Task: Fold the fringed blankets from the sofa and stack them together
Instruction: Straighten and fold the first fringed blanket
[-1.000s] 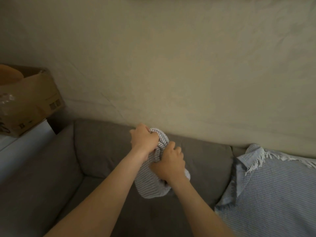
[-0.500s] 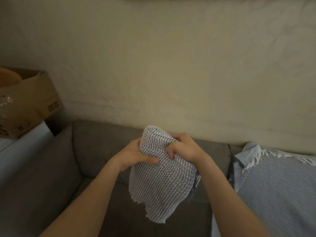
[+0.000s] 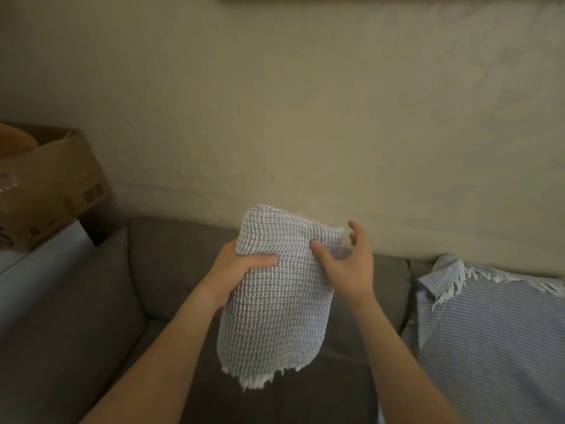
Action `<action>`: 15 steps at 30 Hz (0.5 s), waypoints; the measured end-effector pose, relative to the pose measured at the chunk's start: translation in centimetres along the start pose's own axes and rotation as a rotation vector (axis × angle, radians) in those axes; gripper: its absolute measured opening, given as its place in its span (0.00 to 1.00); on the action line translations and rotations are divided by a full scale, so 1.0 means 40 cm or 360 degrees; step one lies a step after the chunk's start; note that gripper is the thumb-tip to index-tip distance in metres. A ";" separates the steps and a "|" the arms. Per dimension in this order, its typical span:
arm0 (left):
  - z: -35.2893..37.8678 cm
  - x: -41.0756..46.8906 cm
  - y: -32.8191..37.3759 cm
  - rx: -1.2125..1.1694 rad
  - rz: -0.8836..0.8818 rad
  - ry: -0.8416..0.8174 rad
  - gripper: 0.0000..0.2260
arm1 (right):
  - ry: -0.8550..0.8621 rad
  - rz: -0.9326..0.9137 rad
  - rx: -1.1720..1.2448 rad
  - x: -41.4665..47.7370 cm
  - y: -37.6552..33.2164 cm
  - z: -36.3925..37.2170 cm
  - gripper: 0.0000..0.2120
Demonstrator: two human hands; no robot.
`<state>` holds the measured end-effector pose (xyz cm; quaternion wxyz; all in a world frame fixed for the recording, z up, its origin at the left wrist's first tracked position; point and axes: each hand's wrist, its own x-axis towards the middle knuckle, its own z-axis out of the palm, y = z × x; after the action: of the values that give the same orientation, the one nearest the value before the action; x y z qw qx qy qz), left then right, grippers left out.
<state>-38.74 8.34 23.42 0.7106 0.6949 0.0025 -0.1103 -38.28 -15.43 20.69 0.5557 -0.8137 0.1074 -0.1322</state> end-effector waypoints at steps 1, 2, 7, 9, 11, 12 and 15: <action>-0.004 -0.005 0.005 -0.0094 -0.0005 -0.0032 0.23 | -0.0155 0.0158 0.0328 -0.008 0.024 0.005 0.50; -0.006 -0.011 0.012 -0.0166 -0.0024 -0.0072 0.24 | -0.0384 0.0309 0.0633 -0.016 0.049 0.006 0.49; -0.016 -0.041 0.030 -0.0563 -0.0266 -0.0164 0.21 | -0.1219 0.0468 0.1126 -0.056 0.106 -0.008 0.50; -0.021 -0.043 0.025 -0.0662 -0.0233 -0.0209 0.25 | -0.1276 0.0468 0.1205 -0.065 0.088 -0.011 0.51; -0.027 -0.038 0.017 -0.0748 -0.0174 -0.0215 0.36 | -0.1220 0.0452 0.1208 -0.063 0.066 -0.008 0.54; -0.029 -0.036 0.014 -0.0788 -0.0156 -0.0201 0.40 | -0.1168 0.0463 0.1164 -0.060 0.057 -0.009 0.55; -0.035 -0.033 0.004 -0.0838 -0.0133 -0.0191 0.37 | -0.1306 0.0602 0.1023 -0.044 0.064 -0.020 0.51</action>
<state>-39.81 9.93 23.74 0.8606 0.4776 0.0176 -0.1761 -40.28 -16.46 18.42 0.7863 -0.5544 -0.0194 0.2718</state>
